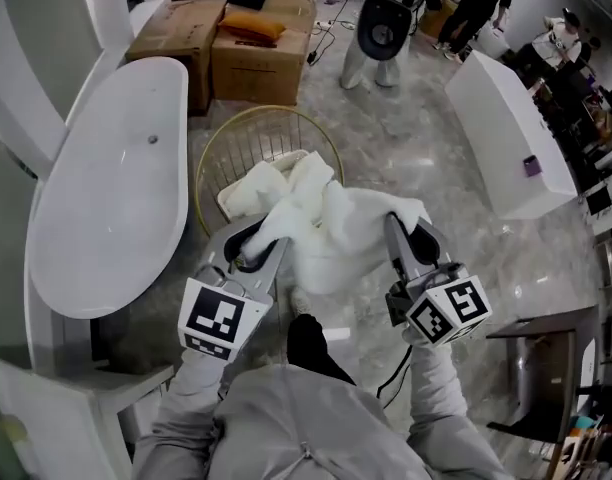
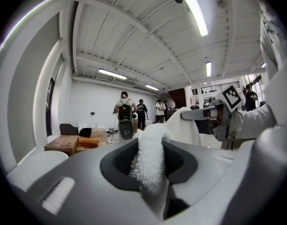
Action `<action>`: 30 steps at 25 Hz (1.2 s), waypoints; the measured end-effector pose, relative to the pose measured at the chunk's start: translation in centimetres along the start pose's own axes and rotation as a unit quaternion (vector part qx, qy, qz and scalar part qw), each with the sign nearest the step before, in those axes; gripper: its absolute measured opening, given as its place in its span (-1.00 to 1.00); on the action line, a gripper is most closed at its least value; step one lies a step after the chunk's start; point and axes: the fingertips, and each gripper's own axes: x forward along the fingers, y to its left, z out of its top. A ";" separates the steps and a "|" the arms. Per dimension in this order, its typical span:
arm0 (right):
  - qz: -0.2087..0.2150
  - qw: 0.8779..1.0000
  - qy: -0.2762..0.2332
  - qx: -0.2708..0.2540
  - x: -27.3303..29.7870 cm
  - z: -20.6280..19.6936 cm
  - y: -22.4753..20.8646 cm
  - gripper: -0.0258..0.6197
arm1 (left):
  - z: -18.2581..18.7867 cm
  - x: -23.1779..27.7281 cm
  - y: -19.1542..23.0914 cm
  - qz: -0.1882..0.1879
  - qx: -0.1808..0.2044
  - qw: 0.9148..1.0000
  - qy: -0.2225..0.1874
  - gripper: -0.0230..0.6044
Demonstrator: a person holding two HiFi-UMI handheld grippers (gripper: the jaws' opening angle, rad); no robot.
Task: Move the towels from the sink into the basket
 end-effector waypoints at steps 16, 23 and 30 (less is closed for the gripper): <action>0.227 0.945 0.232 -0.042 23.1 -19.7 -5.5 -0.81 | -18.2 17.7 8.8 0.093 -0.090 0.975 0.180 -0.44; 0.272 0.859 0.429 -0.061 25.6 -35.9 -4.2 -0.81 | -30.5 20.0 8.9 0.076 -0.071 0.938 0.332 -0.42; 0.246 0.808 0.532 -0.062 28.5 -44.2 -4.8 -0.81 | -37.0 20.5 10.2 0.066 -0.130 0.915 0.376 -0.22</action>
